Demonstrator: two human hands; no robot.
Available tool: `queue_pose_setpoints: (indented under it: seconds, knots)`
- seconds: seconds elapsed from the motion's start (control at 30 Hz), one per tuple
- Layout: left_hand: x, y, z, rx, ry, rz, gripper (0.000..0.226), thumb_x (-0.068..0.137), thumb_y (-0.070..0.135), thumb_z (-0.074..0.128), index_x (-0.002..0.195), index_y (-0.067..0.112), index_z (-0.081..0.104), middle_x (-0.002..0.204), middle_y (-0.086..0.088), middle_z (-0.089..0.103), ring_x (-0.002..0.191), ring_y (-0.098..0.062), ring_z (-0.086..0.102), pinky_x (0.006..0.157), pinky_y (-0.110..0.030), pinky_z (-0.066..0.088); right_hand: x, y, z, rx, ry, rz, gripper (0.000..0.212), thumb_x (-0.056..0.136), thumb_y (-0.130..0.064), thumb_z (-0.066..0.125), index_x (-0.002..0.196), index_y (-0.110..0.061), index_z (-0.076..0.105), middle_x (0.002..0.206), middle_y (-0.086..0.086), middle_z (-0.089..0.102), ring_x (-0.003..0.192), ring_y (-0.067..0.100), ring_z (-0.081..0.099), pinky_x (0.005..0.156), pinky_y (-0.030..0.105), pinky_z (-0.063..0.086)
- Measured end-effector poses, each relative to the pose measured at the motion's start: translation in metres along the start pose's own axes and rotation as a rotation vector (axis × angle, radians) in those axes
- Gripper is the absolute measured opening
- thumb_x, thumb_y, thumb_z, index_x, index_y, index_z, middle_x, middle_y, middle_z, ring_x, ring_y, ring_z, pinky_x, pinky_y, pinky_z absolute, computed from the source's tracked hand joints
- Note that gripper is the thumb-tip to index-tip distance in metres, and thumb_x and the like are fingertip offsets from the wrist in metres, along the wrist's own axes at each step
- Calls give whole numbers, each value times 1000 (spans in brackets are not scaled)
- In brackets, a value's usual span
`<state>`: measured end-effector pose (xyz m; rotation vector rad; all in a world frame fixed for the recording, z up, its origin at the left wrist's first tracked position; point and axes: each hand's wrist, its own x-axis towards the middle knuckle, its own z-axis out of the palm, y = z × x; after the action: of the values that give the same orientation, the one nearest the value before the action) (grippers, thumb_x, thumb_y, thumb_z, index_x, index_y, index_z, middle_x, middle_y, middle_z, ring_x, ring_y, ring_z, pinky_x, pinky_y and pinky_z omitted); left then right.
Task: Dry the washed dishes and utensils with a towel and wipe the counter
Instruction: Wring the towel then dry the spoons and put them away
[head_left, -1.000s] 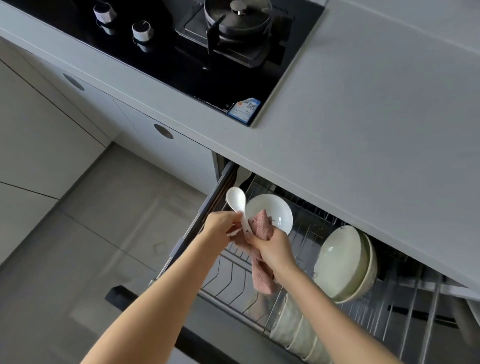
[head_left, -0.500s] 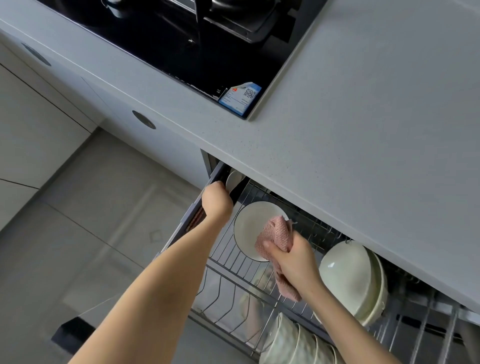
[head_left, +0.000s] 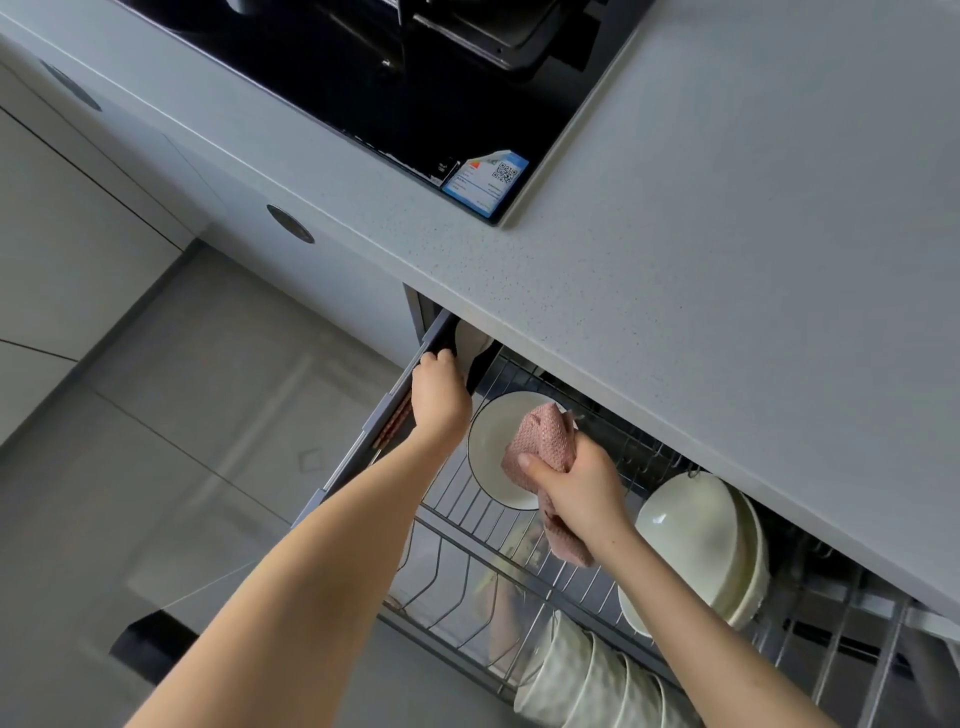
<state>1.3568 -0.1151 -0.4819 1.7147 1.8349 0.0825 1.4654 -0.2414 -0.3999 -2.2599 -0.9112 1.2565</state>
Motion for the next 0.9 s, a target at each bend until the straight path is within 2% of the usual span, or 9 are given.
queue_pose_setpoints:
  seconds: [0.1,0.2,0.27,0.33,0.43,0.5,0.63,0.73,0.9]
  knots:
    - [-13,-4,-14,-26,-34,23,24,90,-1,47,113,1,55,115,-17,54,103,-33,52,79,-35,41,-11,-12,-1,-12,14,-11,31,83,-28,72,106,-11,61,94,0,68,87,17,64,80,29,53]
    - [-30,-12,-38,-79,-52,69,30,93,8,50,122,6,57,123,-14,55,111,-32,52,90,-35,42,-31,-33,-3,16,9,-55,22,87,-23,69,100,-11,57,94,12,70,88,28,68,56,10,47]
    - [-43,-23,-62,-121,-34,92,30,92,10,49,121,8,59,120,-13,58,110,-31,54,88,-32,42,-47,-50,-1,63,6,-99,18,88,-19,67,99,-11,55,93,21,70,87,36,68,48,5,44]
    - [-57,-39,-92,-162,7,107,30,91,9,48,117,9,62,114,-12,62,103,-28,57,83,-29,42,-63,-66,5,90,4,-138,23,89,-19,66,103,-5,56,90,22,69,81,35,68,49,4,44]
    - [-77,-70,-146,-218,80,90,30,87,8,50,113,10,65,108,-8,66,96,-24,61,82,-27,44,-85,-94,22,110,-20,-193,28,86,-22,70,106,-9,57,77,1,66,69,15,65,56,7,45]
    - [-87,-92,-187,-261,138,79,28,86,6,52,110,9,67,106,-9,68,97,-26,62,85,-29,47,-97,-119,38,149,-54,-223,32,83,-23,73,109,-16,55,82,-7,65,73,7,65,65,11,48]
    - [-107,-142,-265,-302,266,21,24,88,11,53,106,9,68,102,-8,69,97,-26,62,83,-26,45,-122,-176,77,247,-153,-271,51,81,-24,74,125,-15,49,110,1,65,99,16,65,94,36,51]
    - [-127,-183,-319,-361,335,-60,25,89,13,51,109,12,66,100,-4,68,95,-23,62,79,-23,44,-145,-221,108,309,-277,-319,50,83,-22,72,125,-19,44,111,1,64,98,15,65,92,38,53]
    - [-170,-261,-405,-483,481,-184,22,87,16,54,106,15,64,95,-4,66,88,-27,66,83,-35,54,-183,-302,167,321,-496,-431,43,85,-10,69,120,-22,48,113,4,64,100,20,66,82,33,55]
